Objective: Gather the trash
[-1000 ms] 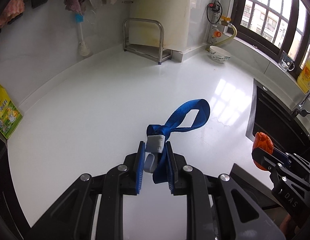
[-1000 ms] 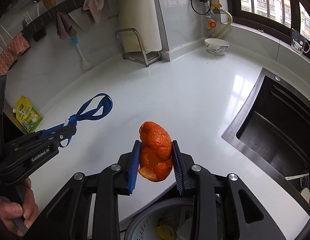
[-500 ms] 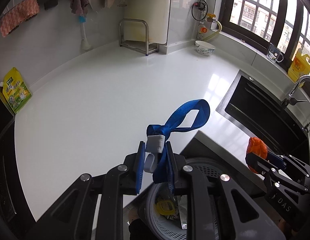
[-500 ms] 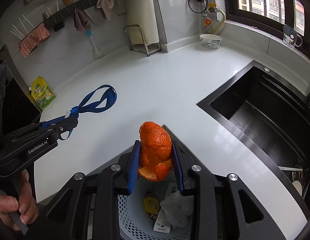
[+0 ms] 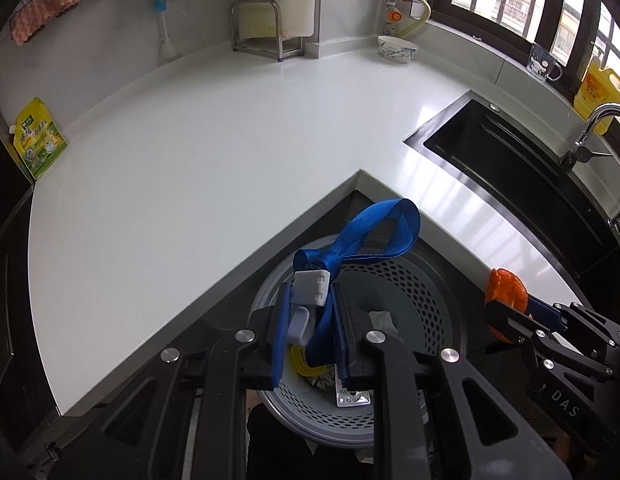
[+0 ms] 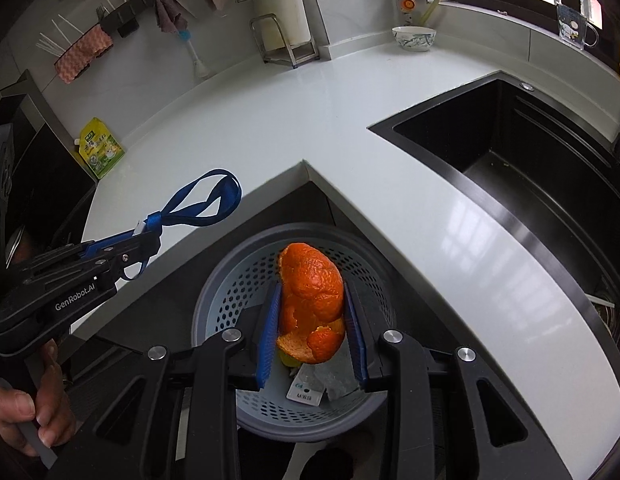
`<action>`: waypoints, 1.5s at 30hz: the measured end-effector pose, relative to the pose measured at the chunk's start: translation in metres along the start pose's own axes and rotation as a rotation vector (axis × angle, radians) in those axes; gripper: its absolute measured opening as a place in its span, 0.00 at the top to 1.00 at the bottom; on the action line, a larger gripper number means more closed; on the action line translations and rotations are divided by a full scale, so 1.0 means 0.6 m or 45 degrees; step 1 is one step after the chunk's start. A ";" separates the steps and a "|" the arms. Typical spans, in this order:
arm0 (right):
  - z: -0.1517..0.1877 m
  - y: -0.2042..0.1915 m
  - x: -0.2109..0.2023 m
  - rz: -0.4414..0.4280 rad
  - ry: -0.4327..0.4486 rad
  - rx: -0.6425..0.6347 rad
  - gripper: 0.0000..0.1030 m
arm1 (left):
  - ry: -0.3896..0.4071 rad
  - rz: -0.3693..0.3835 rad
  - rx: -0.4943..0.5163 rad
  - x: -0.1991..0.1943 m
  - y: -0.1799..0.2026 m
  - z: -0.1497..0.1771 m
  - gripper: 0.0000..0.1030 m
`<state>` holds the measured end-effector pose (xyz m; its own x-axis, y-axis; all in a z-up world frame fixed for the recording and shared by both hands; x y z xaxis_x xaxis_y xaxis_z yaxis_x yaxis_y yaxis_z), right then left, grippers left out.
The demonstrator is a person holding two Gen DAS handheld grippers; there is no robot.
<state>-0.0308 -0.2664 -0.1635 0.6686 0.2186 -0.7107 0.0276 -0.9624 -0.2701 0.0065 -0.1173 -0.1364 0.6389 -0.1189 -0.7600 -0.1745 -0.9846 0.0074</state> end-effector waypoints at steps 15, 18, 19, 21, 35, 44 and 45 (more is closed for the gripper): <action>0.040 -0.004 0.052 -0.015 -0.125 0.001 0.70 | -0.109 -0.003 -0.033 0.037 -0.009 0.051 0.76; 0.035 -0.009 0.058 -0.019 -0.134 0.003 0.58 | -0.109 -0.020 -0.047 0.036 -0.017 0.051 0.56; 0.033 -0.009 0.058 -0.016 -0.128 0.006 0.46 | -0.101 -0.030 -0.053 0.033 -0.019 0.050 0.48; 0.028 -0.012 0.055 -0.004 -0.104 0.001 0.42 | -0.074 -0.048 -0.064 0.026 -0.025 0.047 0.37; 0.018 -0.025 0.039 -0.007 -0.108 -0.012 0.42 | -0.035 -0.092 -0.078 -0.012 -0.041 0.028 0.35; 0.008 -0.023 0.019 0.012 -0.087 -0.014 0.42 | 0.007 -0.119 -0.083 -0.036 -0.051 0.008 0.27; 0.008 -0.025 0.017 0.014 -0.084 -0.014 0.41 | 0.011 -0.123 -0.082 -0.038 -0.053 0.007 0.26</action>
Point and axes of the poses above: each gripper's, at about its wrist camera, not at the fingertips, and x roughly the way its jaws point, y to its right, z to its underside, the point moved 7 cm from there along x, roughly the way its jaws point, and after that the axes turned 9 degrees about y, right-handed, at the moved point
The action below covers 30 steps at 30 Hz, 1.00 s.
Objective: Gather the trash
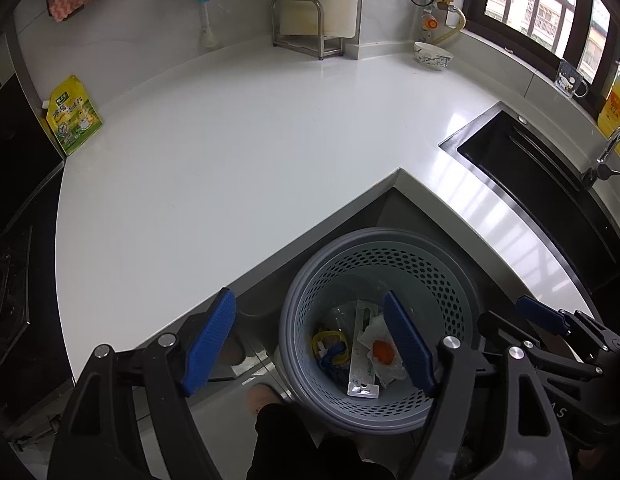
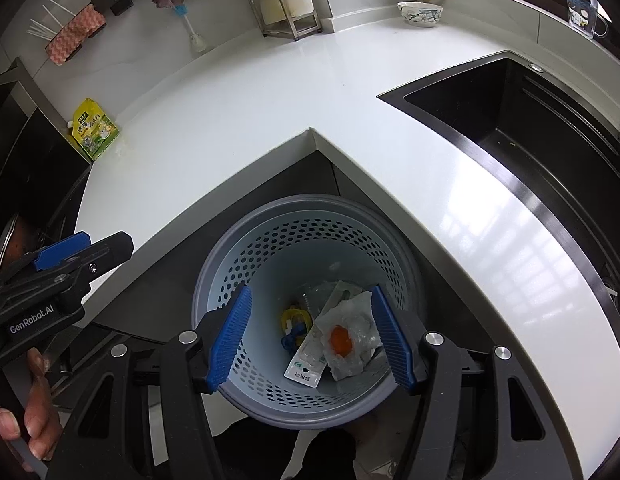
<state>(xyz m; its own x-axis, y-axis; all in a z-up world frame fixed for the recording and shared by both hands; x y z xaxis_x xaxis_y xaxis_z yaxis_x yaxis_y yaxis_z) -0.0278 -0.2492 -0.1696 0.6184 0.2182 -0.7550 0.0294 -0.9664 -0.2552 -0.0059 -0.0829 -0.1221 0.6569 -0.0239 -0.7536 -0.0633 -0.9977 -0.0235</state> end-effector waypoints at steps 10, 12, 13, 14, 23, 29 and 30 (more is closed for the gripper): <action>-0.008 -0.002 -0.023 0.002 0.030 -0.007 0.38 | 0.031 -0.010 -0.011 -0.017 -0.002 -0.013 0.14; -0.010 -0.001 -0.028 0.003 0.037 -0.006 0.37 | 0.040 -0.011 -0.013 -0.021 -0.002 -0.015 0.12; -0.011 -0.002 -0.030 0.003 0.038 -0.006 0.37 | 0.044 -0.014 -0.013 -0.023 -0.002 -0.017 0.11; -0.011 -0.002 -0.031 0.003 0.038 -0.006 0.37 | 0.047 -0.018 -0.014 -0.024 -0.003 -0.019 0.09; -0.009 0.003 -0.035 0.010 0.034 0.007 0.30 | 0.050 -0.048 -0.015 -0.029 -0.009 -0.024 0.06; -0.011 0.003 -0.036 0.008 0.040 0.005 0.29 | 0.054 -0.052 -0.016 -0.033 -0.010 -0.026 0.06; -0.011 0.004 -0.036 0.008 0.040 0.004 0.29 | 0.056 -0.054 -0.017 -0.033 -0.011 -0.026 0.06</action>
Point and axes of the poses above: each gripper's, at about its wrist camera, not at the fingertips, and x roughly the way its jaws point, y to its right, z to its underside, the point moved 7 cm from there along x, roughly the way its jaws point, and after that the axes turned 9 degrees about y, right-handed, at the moved point
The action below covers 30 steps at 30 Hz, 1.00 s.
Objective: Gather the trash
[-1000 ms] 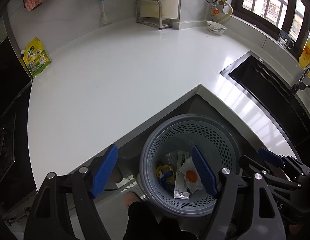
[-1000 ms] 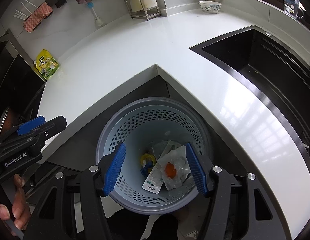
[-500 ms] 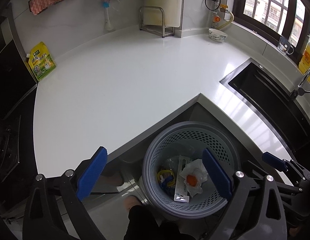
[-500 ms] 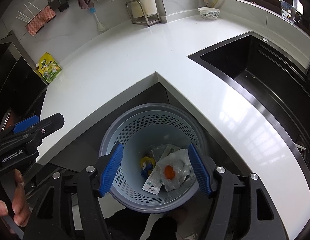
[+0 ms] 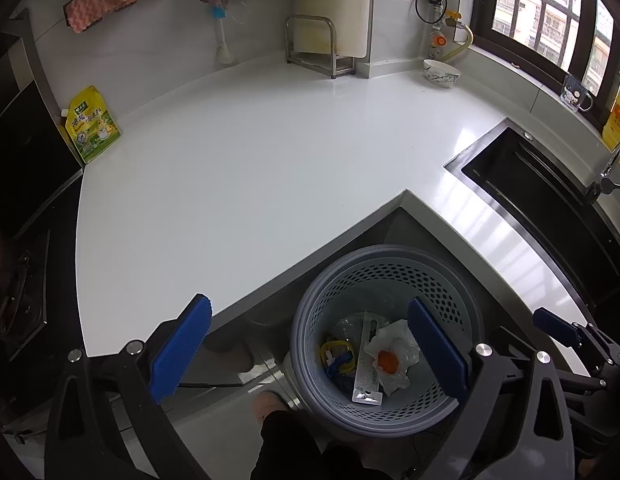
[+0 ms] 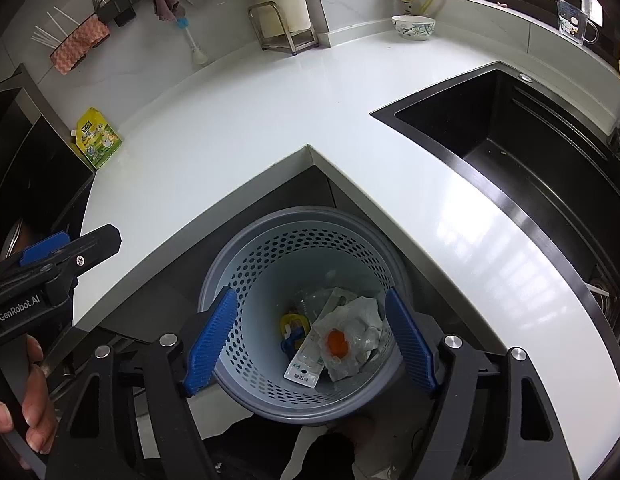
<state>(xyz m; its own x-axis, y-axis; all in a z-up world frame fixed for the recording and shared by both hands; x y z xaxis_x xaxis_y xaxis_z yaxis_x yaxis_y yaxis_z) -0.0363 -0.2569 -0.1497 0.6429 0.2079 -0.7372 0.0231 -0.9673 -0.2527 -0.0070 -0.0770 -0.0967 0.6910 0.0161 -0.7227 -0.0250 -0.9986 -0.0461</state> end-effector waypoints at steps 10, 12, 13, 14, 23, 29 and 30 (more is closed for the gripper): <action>-0.003 -0.002 -0.001 -0.001 0.002 -0.004 0.29 | 0.003 -0.018 -0.006 -0.003 -0.002 0.000 0.06; -0.003 -0.003 -0.001 -0.003 0.003 -0.004 0.29 | 0.005 -0.022 -0.005 -0.003 -0.003 -0.001 0.06; -0.003 -0.003 -0.001 -0.003 0.003 -0.006 0.29 | 0.005 -0.023 -0.006 -0.002 -0.003 -0.001 0.06; -0.003 -0.005 -0.001 -0.004 0.003 -0.008 0.29 | 0.004 -0.025 -0.008 -0.002 -0.003 -0.001 0.06; -0.002 -0.006 0.001 -0.006 -0.005 -0.012 0.29 | -0.005 -0.045 0.001 0.000 -0.003 0.002 0.06; -0.001 -0.003 0.001 -0.002 -0.005 -0.013 0.29 | -0.015 -0.056 -0.002 0.003 -0.005 0.003 0.06; -0.001 -0.004 0.001 -0.001 -0.005 -0.015 0.29 | -0.017 -0.058 -0.003 0.003 -0.005 0.003 0.06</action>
Point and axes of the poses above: each gripper's, at about its wrist camera, not at the fingertips, and x roughly the way its jaws point, y to its right, z to its underside, the point moved 7 cm from there along x, roughly the way its jaws point, and after that the axes turned 9 degrees about y, right-handed, at the moved point
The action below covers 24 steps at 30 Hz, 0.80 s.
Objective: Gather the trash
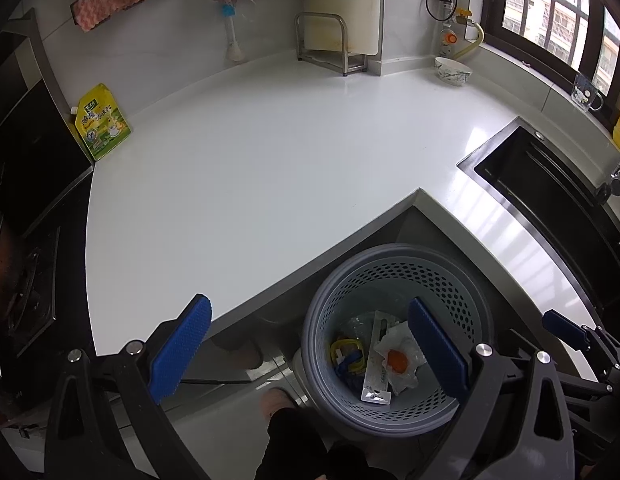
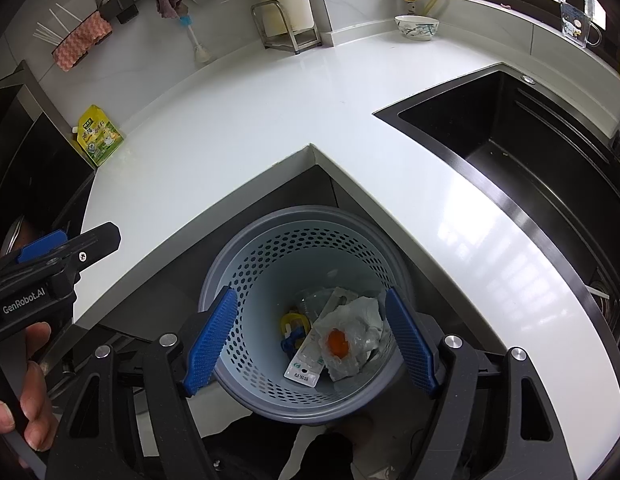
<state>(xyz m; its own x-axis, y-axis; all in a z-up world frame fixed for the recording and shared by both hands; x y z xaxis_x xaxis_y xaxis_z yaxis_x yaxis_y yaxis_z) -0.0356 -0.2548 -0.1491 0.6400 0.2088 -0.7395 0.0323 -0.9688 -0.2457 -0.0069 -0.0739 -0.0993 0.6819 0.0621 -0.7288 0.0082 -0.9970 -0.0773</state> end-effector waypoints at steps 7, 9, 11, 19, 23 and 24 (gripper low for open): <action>0.000 0.001 -0.001 0.001 -0.001 0.000 0.29 | -0.008 0.002 -0.001 -0.001 0.000 0.002 0.06; 0.000 0.000 -0.002 0.001 0.001 -0.004 0.29 | -0.007 0.002 -0.001 -0.002 0.000 0.003 0.06; 0.000 -0.001 -0.002 0.002 0.002 -0.006 0.29 | -0.003 0.001 0.000 -0.003 -0.001 0.003 0.06; 0.001 -0.004 -0.002 0.001 -0.002 -0.008 0.29 | -0.007 0.004 0.000 -0.004 -0.004 0.005 0.06; 0.003 -0.005 -0.004 -0.002 -0.001 -0.015 0.29 | -0.011 0.008 -0.007 -0.004 -0.007 0.006 0.06; 0.003 -0.006 -0.004 -0.003 0.001 -0.016 0.29 | -0.008 0.008 -0.007 -0.005 -0.007 0.006 0.06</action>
<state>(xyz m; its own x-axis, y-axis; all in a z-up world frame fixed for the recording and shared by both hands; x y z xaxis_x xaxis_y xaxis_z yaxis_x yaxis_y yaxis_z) -0.0389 -0.2514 -0.1475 0.6403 0.2108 -0.7386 0.0430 -0.9699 -0.2395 -0.0117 -0.0698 -0.0992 0.6773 0.0559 -0.7336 0.0079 -0.9976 -0.0687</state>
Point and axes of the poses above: each gripper's, at about its wrist camera, not at the fingertips, and x roughly the way its jaws point, y to its right, z to its underside, the point moved 7 cm from there along x, roughly the way its jaws point, and after that the axes turned 9 degrees about y, right-handed, at the moved point
